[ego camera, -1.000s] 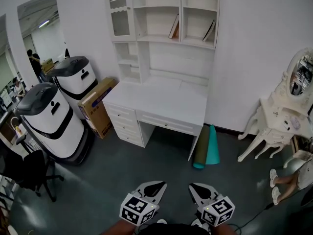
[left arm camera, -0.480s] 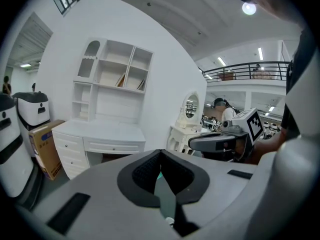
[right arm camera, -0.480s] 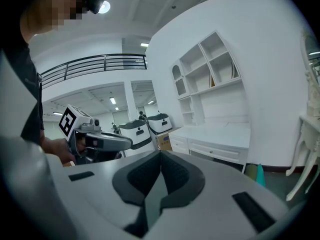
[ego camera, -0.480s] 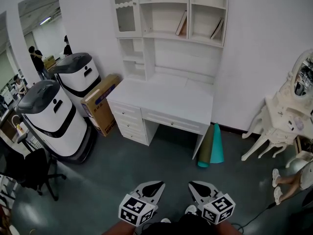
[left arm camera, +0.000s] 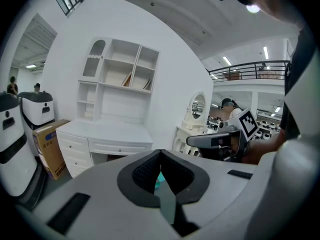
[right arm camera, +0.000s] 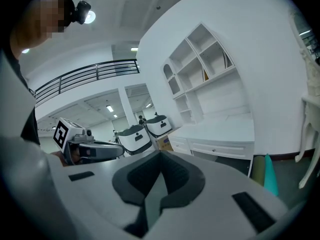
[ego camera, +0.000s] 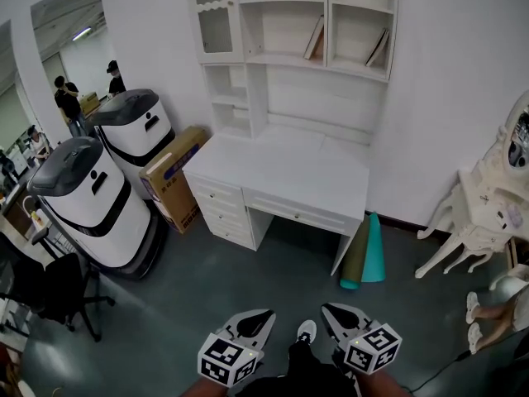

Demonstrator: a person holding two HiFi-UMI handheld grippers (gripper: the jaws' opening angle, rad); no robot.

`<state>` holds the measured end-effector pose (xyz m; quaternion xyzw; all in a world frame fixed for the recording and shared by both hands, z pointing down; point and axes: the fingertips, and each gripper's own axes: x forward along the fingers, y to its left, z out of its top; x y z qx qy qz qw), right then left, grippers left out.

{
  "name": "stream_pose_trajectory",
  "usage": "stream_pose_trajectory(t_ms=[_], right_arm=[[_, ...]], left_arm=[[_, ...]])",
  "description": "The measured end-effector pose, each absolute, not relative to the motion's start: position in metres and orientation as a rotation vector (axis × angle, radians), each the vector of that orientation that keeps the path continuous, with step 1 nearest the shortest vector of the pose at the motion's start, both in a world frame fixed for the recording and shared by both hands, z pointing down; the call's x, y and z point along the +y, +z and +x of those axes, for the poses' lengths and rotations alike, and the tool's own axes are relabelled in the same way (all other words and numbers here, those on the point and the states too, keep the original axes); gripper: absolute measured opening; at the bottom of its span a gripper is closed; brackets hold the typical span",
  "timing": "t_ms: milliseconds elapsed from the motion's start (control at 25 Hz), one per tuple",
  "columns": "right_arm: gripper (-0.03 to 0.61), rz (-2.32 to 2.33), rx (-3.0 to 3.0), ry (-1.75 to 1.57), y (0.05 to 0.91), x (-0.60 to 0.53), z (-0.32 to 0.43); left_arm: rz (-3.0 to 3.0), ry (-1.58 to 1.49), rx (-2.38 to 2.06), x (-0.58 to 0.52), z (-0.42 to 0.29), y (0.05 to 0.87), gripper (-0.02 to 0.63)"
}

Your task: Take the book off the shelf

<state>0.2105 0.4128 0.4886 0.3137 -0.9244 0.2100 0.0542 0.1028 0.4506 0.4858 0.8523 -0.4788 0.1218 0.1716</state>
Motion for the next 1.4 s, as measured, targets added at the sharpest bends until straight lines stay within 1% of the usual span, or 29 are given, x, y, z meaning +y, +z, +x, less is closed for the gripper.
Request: stream_pose_trajectory(t_ms=[320,680,800,1040,1400], right_arm=[[0.025,0.954,-2.824,0.644,0.489,0.319,0.202],[0.025,0.987,-2.847,0.658,0.478,0.194,0.213],[0.025,0.992,-2.851,0.678,0.481,0.159,0.215],[0.025,0.978,-2.843,0.682,0.492,0.114,0.222],[0.025,0.990,-2.803,0.675,0.501,0.070,0.225]], left_arm=[[2.404,0.350,-1.368,0.365,0.093,0.488,0.011],[2.460,0.367,-1.383,0.239,0.103,0.457,0.011],[2.462,0.393,-1.373,0.207,0.107,0.458,0.011],[2.433,0.360,-1.372,0.151,0.110,0.463,0.011],[2.428,0.370,-1.332,0.097,0.111,0.480,0.011]])
